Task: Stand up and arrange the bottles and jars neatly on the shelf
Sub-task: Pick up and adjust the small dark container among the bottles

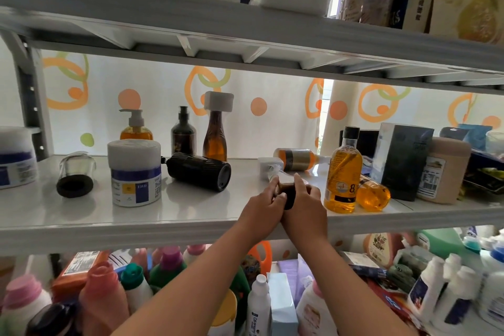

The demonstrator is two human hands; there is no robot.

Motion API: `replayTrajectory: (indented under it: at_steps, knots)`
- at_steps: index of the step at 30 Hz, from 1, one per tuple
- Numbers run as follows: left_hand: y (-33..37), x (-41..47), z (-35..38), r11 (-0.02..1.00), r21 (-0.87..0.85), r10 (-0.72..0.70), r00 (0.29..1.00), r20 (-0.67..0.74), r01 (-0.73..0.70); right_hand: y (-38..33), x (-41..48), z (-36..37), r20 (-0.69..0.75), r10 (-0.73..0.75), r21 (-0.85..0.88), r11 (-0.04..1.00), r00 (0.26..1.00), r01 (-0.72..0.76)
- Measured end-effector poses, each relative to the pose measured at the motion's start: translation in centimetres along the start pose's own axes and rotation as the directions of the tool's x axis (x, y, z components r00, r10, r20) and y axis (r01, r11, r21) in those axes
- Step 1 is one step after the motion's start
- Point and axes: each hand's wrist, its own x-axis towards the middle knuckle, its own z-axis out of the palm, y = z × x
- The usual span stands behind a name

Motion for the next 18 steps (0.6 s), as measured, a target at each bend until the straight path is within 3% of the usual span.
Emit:
replayTrajectory:
  at_steps: [9,18]
  knots:
    - [0.2,0.5,-0.6,0.992,-0.117,-0.036,0.996,0.083,0.045,-0.2,0.3,0.8,0.017,0.043,0.051,0.998,0.999,-0.044]
    - [0.6,0.1,-0.7,0.99,-0.116,-0.072,0.992,0.105,0.084,-0.3,0.3,1.1,0.016,0.039,0.031,0.999,0.999,-0.039]
